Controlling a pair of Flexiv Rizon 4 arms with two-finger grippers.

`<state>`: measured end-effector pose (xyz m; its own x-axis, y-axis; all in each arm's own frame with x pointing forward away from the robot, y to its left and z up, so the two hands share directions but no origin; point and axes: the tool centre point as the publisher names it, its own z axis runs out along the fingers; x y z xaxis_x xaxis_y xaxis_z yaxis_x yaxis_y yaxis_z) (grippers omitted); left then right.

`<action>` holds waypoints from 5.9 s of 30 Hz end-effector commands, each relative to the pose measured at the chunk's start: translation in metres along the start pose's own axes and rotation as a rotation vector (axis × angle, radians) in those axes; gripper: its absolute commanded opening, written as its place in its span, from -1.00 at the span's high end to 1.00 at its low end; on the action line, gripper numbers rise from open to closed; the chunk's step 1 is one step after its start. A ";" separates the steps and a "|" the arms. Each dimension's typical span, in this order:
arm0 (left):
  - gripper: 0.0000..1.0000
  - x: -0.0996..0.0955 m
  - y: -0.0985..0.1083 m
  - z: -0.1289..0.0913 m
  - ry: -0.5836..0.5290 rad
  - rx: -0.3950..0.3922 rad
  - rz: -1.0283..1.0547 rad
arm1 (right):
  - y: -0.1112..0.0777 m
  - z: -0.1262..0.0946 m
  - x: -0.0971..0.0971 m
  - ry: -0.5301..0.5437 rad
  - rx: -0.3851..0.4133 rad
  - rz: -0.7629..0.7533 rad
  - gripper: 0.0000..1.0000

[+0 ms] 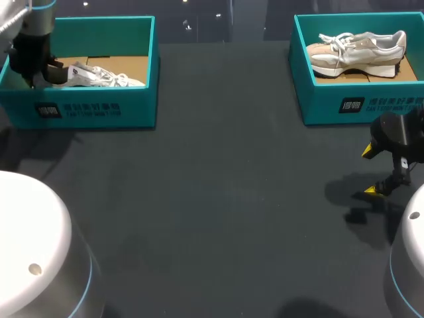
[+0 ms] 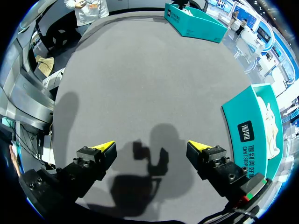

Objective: Take the shoe out of the shoebox, open the shoe tongue, remove and reinsert the insole, then place the shoe into the shoebox

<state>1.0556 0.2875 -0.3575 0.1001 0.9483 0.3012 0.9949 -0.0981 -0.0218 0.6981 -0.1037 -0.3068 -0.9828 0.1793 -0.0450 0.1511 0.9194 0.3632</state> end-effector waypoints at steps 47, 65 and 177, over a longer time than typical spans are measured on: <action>-1.00 0.042 -0.033 -0.163 -0.229 -0.083 -0.150 | 0.000 0.000 0.002 -0.003 0.004 0.001 -1.00; -1.00 0.053 -0.049 -0.187 -0.321 -0.097 -0.125 | 0.000 0.000 0.002 -0.003 0.004 0.001 -1.00; -1.00 0.053 -0.049 -0.187 -0.321 -0.097 -0.125 | -0.054 -0.074 -0.467 -0.361 0.420 1.471 -1.00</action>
<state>1.0116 0.2857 -0.1632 -0.0098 0.9998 -0.0197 0.9958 0.0116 0.0904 1.1298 -0.2569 -0.2289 0.1107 0.9844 -0.1368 0.9935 -0.1060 0.0413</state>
